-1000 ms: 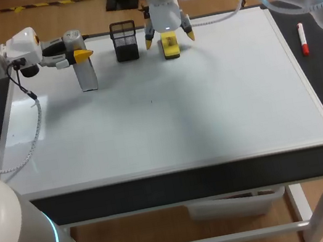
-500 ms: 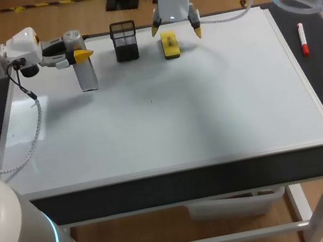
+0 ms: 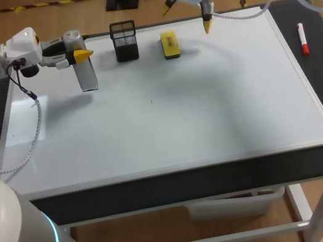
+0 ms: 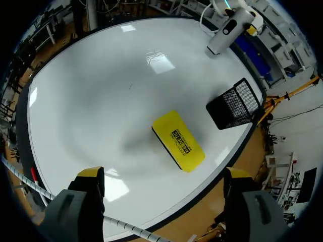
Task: Pick up the inspection probe, press it on each red-marked spot on the whiteboard one by one, put down the probe, pick up the eraser, and wipe off all the red marks.
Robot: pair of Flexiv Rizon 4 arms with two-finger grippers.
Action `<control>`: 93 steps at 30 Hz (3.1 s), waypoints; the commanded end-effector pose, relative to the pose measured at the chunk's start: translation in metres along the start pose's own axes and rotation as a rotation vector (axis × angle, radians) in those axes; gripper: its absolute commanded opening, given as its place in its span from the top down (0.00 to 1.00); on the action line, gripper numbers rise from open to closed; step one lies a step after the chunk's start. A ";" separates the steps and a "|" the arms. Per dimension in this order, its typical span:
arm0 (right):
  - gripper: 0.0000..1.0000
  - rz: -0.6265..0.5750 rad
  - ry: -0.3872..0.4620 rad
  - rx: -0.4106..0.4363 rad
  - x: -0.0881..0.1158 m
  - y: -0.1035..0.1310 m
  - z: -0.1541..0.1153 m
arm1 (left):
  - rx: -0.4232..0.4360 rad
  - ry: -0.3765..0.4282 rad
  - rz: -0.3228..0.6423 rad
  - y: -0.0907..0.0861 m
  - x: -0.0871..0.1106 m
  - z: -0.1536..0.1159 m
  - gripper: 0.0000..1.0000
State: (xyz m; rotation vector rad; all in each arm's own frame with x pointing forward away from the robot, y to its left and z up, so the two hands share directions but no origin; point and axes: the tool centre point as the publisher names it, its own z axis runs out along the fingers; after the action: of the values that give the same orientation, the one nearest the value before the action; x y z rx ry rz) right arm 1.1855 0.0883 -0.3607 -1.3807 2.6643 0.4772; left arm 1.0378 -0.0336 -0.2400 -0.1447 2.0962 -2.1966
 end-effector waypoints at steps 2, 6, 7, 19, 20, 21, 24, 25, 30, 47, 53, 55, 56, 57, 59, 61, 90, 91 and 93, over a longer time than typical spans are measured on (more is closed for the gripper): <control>0.00 0.068 -0.059 -0.040 0.013 -0.003 -0.019 | 0.001 0.001 0.000 -0.001 0.000 0.000 1.00; 0.00 0.130 -0.088 -0.097 0.015 -0.004 -0.027 | 0.001 0.001 0.000 -0.001 0.000 0.000 1.00; 0.00 0.158 -0.088 -0.112 0.016 -0.004 -0.030 | 0.001 0.001 0.000 -0.001 0.000 0.000 1.00; 0.00 0.308 -0.217 -0.216 0.029 -0.004 -0.069 | 0.001 0.001 0.000 -0.001 0.000 0.000 1.00; 0.00 0.317 -0.229 -0.220 0.031 -0.003 -0.073 | 0.001 0.001 0.000 -0.001 0.000 0.000 1.00; 0.00 0.330 -0.231 -0.222 0.032 -0.003 -0.077 | 0.001 0.001 0.000 -0.001 0.000 0.000 1.00; 0.00 0.356 -0.256 -0.239 0.035 -0.003 -0.086 | 0.001 0.001 0.000 -0.001 0.000 0.000 1.00; 0.00 0.348 -0.270 -0.231 0.036 -0.003 -0.089 | 0.001 0.001 0.000 -0.001 0.000 0.000 1.00; 0.00 0.342 -0.309 -0.226 0.041 0.001 -0.100 | 0.001 0.001 0.000 -0.001 0.000 0.000 1.00; 0.00 0.346 -0.302 -0.229 0.041 0.003 -0.101 | 0.000 0.002 0.003 -0.003 -0.001 0.000 1.00; 0.00 0.346 -0.302 -0.229 0.041 0.003 -0.101 | -0.007 0.037 0.026 -0.013 -0.016 0.010 1.00; 0.00 0.346 -0.302 -0.229 0.041 0.003 -0.101 | -0.009 0.047 0.030 -0.018 -0.023 0.014 1.00; 0.00 0.346 -0.302 -0.229 0.041 0.003 -0.101 | -0.011 0.050 0.030 -0.020 -0.026 0.017 1.00; 0.00 0.346 -0.302 -0.229 0.041 0.003 -0.101 | -0.012 0.057 0.028 -0.023 -0.030 0.019 1.00; 0.00 0.346 -0.302 -0.229 0.041 0.003 -0.101 | -0.018 0.075 0.030 -0.027 -0.037 0.026 1.00; 0.00 0.346 -0.302 -0.229 0.041 0.003 -0.101 | -0.017 0.085 0.029 -0.033 -0.044 0.031 1.00; 0.00 0.346 -0.302 -0.229 0.041 0.003 -0.101 | 0.037 0.197 0.038 -0.080 -0.123 0.123 1.00; 0.00 0.346 -0.302 -0.229 0.041 0.003 -0.101 | 0.039 0.200 0.036 -0.078 -0.124 0.124 1.00; 0.00 0.346 -0.302 -0.229 0.041 0.003 -0.101 | 0.048 0.201 0.037 -0.076 -0.126 0.127 1.00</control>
State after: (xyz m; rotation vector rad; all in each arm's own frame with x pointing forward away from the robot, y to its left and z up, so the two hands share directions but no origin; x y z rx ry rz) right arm 1.1640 0.0253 -0.2752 -0.7967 2.6505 0.9727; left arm 1.1690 -0.1348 -0.1520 -0.0158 2.0852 -2.2505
